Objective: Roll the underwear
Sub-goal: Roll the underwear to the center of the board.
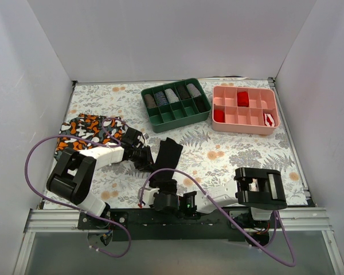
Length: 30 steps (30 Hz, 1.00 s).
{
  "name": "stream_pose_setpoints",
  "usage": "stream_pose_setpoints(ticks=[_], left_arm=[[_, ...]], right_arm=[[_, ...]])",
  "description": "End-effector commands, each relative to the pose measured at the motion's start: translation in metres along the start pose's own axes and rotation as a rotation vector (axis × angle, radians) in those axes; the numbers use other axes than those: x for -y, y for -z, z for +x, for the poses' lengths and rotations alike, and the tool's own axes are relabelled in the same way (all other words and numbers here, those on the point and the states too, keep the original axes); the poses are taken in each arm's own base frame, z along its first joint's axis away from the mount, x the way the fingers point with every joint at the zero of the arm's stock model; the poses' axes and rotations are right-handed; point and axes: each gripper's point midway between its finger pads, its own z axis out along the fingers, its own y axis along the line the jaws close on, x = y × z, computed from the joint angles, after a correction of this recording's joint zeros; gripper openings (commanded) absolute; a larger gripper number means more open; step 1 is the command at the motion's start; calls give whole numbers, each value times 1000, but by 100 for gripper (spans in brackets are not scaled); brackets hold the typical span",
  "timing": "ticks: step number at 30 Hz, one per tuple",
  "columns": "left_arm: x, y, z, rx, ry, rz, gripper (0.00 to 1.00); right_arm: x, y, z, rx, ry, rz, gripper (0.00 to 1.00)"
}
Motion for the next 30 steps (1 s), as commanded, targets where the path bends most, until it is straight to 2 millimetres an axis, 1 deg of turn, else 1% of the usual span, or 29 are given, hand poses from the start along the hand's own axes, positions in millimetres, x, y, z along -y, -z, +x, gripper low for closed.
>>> stream_pose_setpoints(ticks=[1,3,6,8,9,11,12,14,16,17,18,19,21,22,23,24,25,27,28,29,30], left_arm=[[-27,-2,6,-7,6,-114,14],[-27,-3,7,-13,7,-110,14],[-28,-5,7,-19,10,-112,14],[-28,-5,7,-18,9,-111,14],[-28,-4,7,-14,9,-109,14],[-28,-4,7,-12,8,-107,15],[-27,-4,6,-8,8,-107,15],[-26,-3,5,-6,7,-105,15],[-26,-2,5,0,6,-103,15],[-26,-2,5,1,7,-106,15],[-27,-2,5,2,12,-109,15],[-26,-1,4,9,12,-110,15],[-27,0,5,14,21,-113,15],[-26,0,4,20,22,-112,15],[-26,2,3,32,23,-113,17],[-26,3,1,42,22,-115,21],[-26,5,0,52,32,-118,26],[-24,10,-4,88,32,-120,34],[-24,12,-7,108,42,-128,42],[-23,18,-12,144,36,-132,47],[-21,20,-15,164,35,-132,48]], right_arm=[[-2,-4,5,4,6,23,61],[-3,-5,5,7,0,13,57],[-4,-5,5,10,-12,8,40],[-3,-6,3,11,-29,-7,35],[-3,-6,2,11,-38,-16,28],[-2,-5,-2,20,-74,-51,23],[-3,-5,-3,20,-81,-64,19],[-4,-2,-7,24,-90,-102,17],[-6,0,-17,41,-106,-146,15],[-7,1,-14,22,-103,-169,15],[-7,1,-20,27,-124,-185,13],[-13,1,-22,31,-132,-238,12],[-12,0,-19,14,-163,-266,10],[-17,3,-25,35,-193,-316,10],[-13,0,-23,25,-222,-329,9],[-14,1,-20,12,-235,-351,8],[-18,3,-24,23,-262,-402,6],[-13,1,-20,12,-303,-428,4],[-15,4,-23,25,-331,-469,4],[-10,2,-21,24,-355,-470,4],[-9,2,-22,28,-367,-482,2]])
